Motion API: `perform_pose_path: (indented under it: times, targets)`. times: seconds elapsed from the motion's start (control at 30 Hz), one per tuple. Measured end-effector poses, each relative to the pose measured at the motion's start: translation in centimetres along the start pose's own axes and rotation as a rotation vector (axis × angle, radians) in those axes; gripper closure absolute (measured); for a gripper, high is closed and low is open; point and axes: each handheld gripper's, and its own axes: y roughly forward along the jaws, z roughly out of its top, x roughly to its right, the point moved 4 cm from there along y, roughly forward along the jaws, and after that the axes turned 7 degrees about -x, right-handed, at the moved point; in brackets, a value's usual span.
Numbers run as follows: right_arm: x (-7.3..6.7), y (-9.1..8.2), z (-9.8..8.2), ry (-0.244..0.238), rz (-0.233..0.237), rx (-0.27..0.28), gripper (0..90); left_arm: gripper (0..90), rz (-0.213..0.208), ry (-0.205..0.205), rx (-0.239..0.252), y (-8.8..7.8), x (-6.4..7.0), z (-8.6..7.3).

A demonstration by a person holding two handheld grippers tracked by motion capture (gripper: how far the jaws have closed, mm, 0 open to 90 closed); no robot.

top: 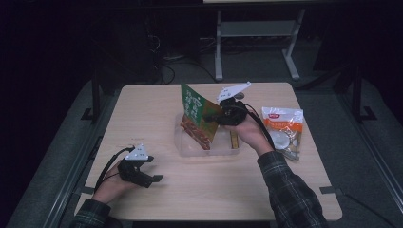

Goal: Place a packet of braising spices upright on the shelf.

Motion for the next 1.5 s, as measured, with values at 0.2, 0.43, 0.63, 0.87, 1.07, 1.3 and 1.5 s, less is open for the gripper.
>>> perform_pose_path:
  times: [0.2, 0.43, 0.63, 0.87, 1.07, 1.3, 1.5]
  targets:
    - [0.2, 0.4, 0.0, 0.007, 0.004, -0.013, 89.9, 14.8, 0.0, 0.005, -0.013, 0.2, 0.1, 0.0]
    - [0.3, 0.9, 0.0, 0.013, 0.008, -0.027, 89.8, 14.9, -0.003, -0.005, 0.0, 0.1, 0.1, 0.0]
    - [0.5, 1.2, 0.1, 0.026, 0.011, -0.028, 89.5, 14.9, -0.006, -0.006, -0.008, 0.2, 0.2, 0.0]
    - [0.3, 1.9, 0.8, -0.007, -0.015, -0.062, 89.3, 14.8, -0.007, -0.004, -0.011, 0.2, 0.2, 0.1]
    - [0.1, 1.9, 0.9, 0.007, -0.021, -0.06, 82.0, 14.8, -0.01, -0.004, -0.011, 0.2, 0.2, 0.0]
    - [-0.6, 1.4, 0.2, 0.037, -0.017, -0.045, 53.7, 13.5, -0.031, -0.044, 0.014, -0.1, 0.3, 0.3]
    - [-1.3, 0.5, -0.2, 0.046, -0.047, -0.042, 39.8, 13.1, -0.031, -0.06, -0.009, 0.0, 0.4, 0.4]
